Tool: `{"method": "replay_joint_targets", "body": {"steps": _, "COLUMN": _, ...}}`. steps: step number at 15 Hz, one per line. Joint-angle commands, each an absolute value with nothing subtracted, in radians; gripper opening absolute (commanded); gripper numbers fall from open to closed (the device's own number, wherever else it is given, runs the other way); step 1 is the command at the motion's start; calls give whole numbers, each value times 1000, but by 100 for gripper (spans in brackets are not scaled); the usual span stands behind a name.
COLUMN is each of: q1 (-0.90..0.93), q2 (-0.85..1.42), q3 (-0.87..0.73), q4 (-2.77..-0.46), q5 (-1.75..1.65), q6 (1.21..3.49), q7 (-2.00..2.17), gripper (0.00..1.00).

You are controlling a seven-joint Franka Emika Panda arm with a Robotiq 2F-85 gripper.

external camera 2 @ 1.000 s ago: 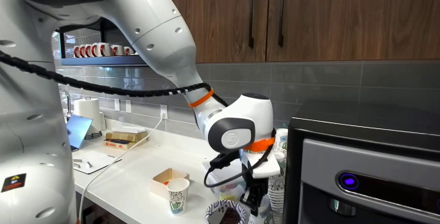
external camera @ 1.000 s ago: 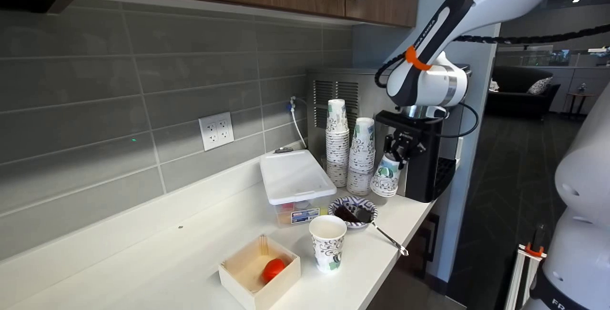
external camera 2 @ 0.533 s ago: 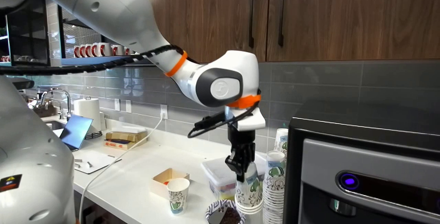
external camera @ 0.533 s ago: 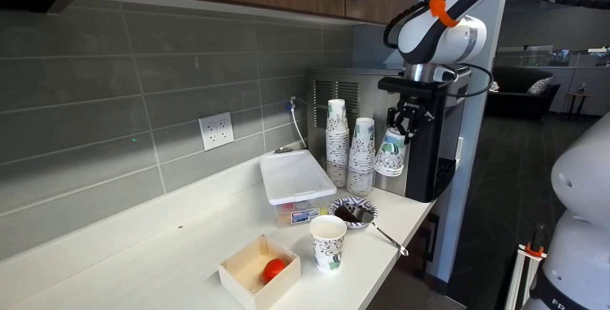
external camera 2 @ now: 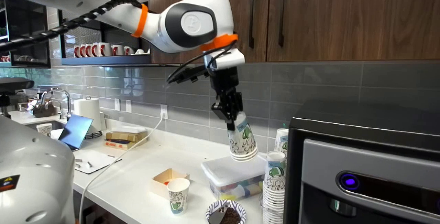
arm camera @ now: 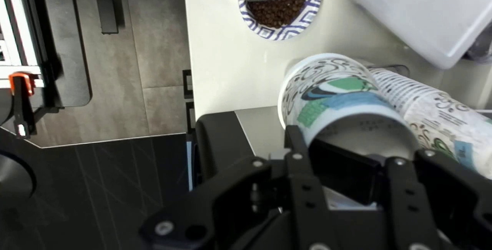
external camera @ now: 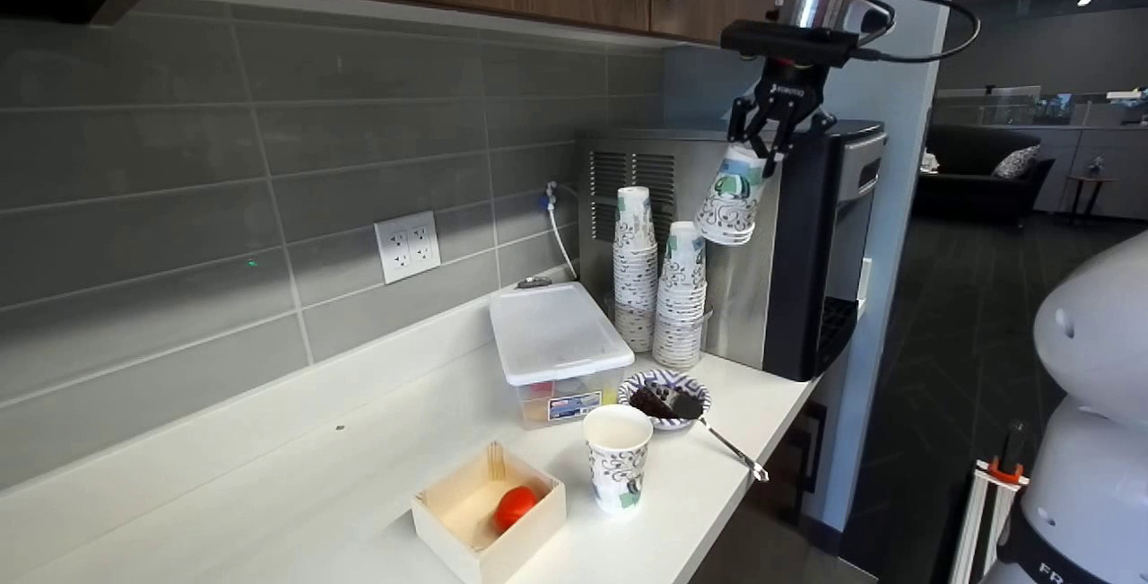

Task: Pick up the coffee cups on the right and place them on the front stack.

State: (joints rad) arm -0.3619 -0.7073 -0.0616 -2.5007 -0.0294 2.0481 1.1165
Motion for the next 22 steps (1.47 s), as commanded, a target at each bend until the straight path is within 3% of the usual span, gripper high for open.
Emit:
{"method": "replay_joint_targets", "body": {"steps": 1, "q1": -364, "q2": -707, "q3": -60, "q4": -2419, "q5": -35, "q6": 2037, "q7": 1101, "gripper": 1}}
{"method": "replay_joint_targets", "body": {"steps": 22, "q1": -317, "q2": -239, "q3": -139, "q4": -2065, "q5": 41, "q6": 2069, "q7": 1112, "gripper": 1}}
